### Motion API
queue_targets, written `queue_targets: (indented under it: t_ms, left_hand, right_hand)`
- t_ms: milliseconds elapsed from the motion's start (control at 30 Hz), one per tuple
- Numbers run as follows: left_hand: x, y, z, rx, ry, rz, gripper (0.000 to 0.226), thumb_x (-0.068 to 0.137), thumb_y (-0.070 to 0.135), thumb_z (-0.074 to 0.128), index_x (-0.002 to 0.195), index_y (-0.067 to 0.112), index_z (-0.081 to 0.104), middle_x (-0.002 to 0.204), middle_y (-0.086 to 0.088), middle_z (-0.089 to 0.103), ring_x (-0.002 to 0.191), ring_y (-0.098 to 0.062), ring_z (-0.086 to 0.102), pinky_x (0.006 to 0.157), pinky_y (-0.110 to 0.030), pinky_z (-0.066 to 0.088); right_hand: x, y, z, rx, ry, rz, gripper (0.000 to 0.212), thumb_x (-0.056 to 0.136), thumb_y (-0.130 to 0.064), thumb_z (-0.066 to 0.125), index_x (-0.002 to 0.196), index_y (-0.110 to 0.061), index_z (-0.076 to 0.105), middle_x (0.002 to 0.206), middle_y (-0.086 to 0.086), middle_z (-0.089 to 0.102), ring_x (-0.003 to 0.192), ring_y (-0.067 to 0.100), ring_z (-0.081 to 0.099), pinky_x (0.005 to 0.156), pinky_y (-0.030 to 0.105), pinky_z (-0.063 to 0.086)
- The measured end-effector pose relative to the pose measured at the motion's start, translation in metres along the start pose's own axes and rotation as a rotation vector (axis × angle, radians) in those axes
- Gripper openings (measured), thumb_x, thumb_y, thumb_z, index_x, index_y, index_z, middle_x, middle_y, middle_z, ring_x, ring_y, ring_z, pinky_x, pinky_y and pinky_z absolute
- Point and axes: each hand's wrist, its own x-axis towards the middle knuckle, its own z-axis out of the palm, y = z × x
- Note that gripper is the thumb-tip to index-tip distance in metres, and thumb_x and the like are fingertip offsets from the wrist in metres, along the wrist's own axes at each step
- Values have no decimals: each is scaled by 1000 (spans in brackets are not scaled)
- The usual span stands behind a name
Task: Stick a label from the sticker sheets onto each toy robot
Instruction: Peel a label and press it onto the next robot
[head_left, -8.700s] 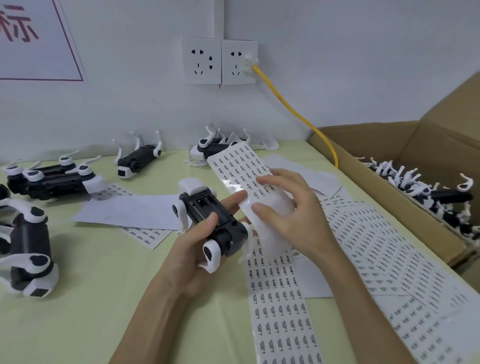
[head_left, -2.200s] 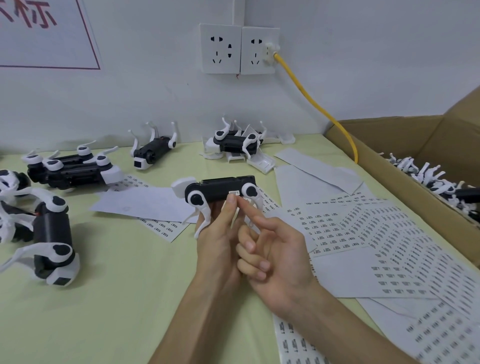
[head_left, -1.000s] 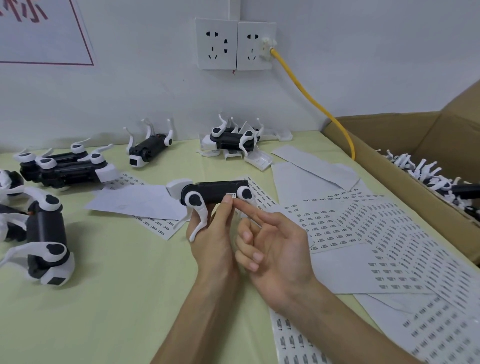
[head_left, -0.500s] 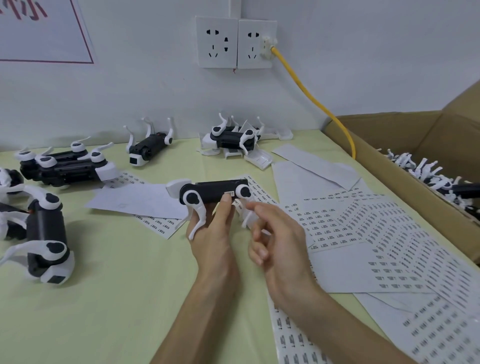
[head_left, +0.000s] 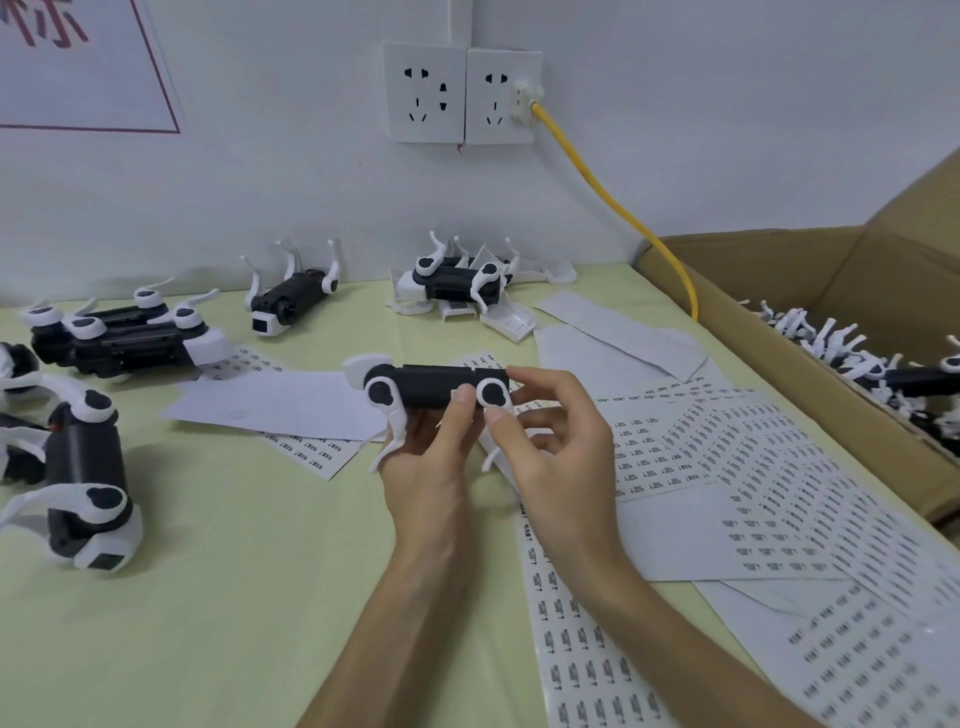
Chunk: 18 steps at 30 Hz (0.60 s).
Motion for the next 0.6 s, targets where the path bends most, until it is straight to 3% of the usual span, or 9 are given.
queue_targets:
  t_ms: [100, 167, 267, 367, 433, 500, 600]
  left_hand:
    - [2, 1, 0, 66, 35, 63, 2, 86, 31, 81, 88, 31, 82, 98, 2, 80, 100, -22, 77, 98, -42, 55]
    - [2, 1, 1, 105, 49, 95, 10, 93, 27, 77, 86, 31, 82, 96, 3, 81, 98, -20, 77, 93, -37, 55]
    - [0, 0, 2, 158, 26, 143, 12, 96, 25, 74, 87, 24, 81, 95, 0, 81, 98, -23, 77, 89, -35, 58]
    - [-2, 0, 3, 202, -27, 170, 14, 95, 26, 73, 85, 31, 81, 93, 1, 81, 97, -21, 77, 86, -27, 58]
    - [-1, 0, 2, 198, -54, 182, 8, 95, 29, 74, 91, 27, 81, 98, -1, 81, 100, -22, 77, 87, -26, 58]
    - [-1, 0, 2, 195, -60, 195, 20, 94, 34, 68, 105, 20, 77, 104, -2, 80, 103, -22, 76, 90, -28, 59]
    - [0, -1, 3, 170, -88, 183, 32, 97, 37, 60, 114, 13, 72, 108, -5, 80, 105, -24, 76, 91, -34, 59]
  right_hand:
    - [-1, 1, 1, -15, -12, -12, 25, 88, -13, 76, 107, -27, 69, 99, -9, 68, 91, 8, 67, 74, 26, 53]
    - [-1, 3, 2, -46, -14, -31, 24, 85, -24, 75, 108, -28, 68, 109, -11, 66, 107, 8, 63, 86, 37, 55]
    - [3, 5, 0, -39, -15, -23, 30, 82, -36, 70, 111, -32, 64, 120, -16, 63, 121, 0, 56, 95, 31, 52]
    - [7, 4, -4, 72, -107, 61, 39, 84, -36, 67, 123, -33, 63, 117, -22, 67, 111, -2, 64, 85, 16, 51]
    - [9, 5, -5, 65, -150, 77, 37, 85, -34, 65, 122, -31, 66, 105, -16, 71, 98, 5, 69, 83, 25, 55]
    - [9, 4, -4, 61, -158, 76, 34, 86, -34, 65, 119, -30, 68, 105, -11, 73, 97, 13, 71, 85, 34, 58]
    - [10, 2, -6, 120, -147, 84, 31, 85, -32, 67, 116, -27, 69, 109, -8, 73, 99, 16, 71, 75, 26, 57]
